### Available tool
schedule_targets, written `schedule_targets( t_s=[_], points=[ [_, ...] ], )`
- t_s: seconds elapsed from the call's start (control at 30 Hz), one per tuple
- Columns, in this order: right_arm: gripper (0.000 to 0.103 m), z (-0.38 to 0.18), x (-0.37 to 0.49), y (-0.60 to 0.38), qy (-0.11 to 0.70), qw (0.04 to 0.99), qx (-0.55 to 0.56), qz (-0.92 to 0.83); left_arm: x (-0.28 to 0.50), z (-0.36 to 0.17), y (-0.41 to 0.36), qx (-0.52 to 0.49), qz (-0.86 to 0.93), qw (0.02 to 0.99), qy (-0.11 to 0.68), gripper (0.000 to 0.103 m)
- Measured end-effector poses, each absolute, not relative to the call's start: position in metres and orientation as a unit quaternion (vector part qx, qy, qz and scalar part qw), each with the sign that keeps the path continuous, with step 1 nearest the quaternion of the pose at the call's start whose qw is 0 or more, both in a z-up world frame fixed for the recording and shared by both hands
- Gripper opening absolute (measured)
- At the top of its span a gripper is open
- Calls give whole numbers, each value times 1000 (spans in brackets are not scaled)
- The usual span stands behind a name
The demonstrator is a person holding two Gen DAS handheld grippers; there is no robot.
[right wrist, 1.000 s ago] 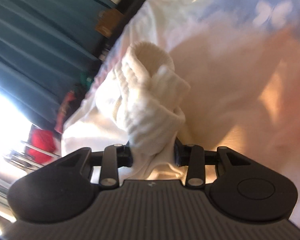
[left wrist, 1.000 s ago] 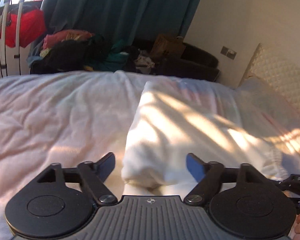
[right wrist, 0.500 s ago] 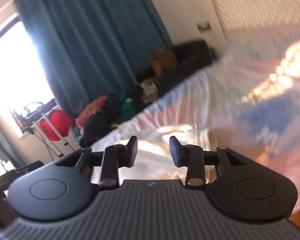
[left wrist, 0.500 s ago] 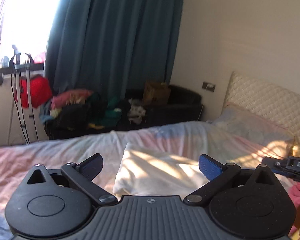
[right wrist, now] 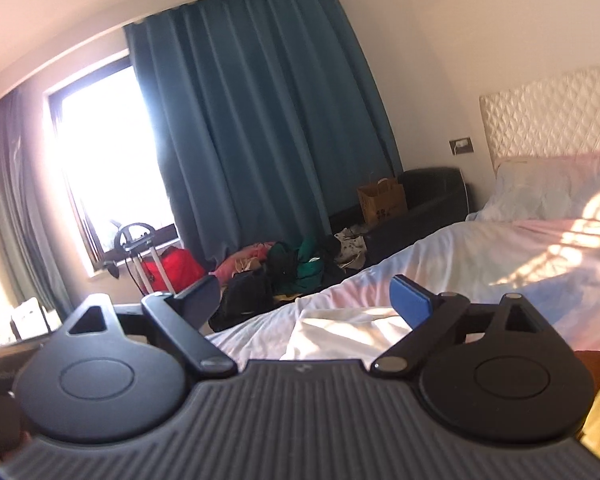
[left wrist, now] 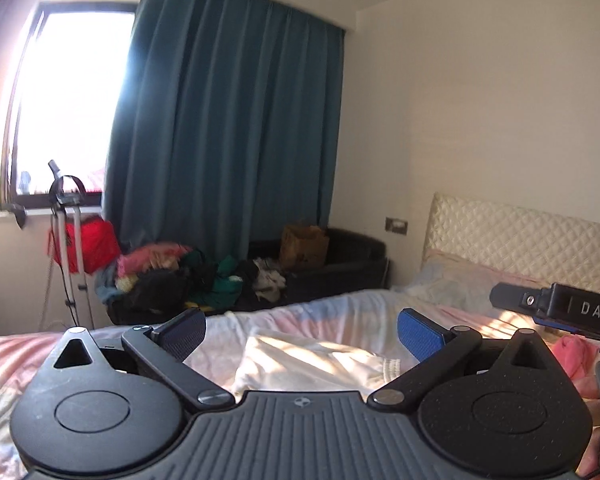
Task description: Fold clothes
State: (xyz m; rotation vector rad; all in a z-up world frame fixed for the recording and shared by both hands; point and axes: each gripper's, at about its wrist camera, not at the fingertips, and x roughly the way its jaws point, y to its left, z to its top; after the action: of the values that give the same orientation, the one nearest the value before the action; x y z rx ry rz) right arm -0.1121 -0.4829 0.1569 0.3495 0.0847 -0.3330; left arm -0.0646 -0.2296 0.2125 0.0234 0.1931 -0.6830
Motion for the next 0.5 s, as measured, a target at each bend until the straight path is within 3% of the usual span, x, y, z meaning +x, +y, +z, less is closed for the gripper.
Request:
schedule_targets(
  t_s=[0.33, 0.5],
  points=[
    [93, 115, -123, -423, 30, 973, 90, -208, -89, 180, -206, 19, -309, 946, 97, 103],
    [93, 87, -118, -418, 50, 968, 107, -219, -88, 153, -207, 54, -303, 946, 107, 103]
  ],
)
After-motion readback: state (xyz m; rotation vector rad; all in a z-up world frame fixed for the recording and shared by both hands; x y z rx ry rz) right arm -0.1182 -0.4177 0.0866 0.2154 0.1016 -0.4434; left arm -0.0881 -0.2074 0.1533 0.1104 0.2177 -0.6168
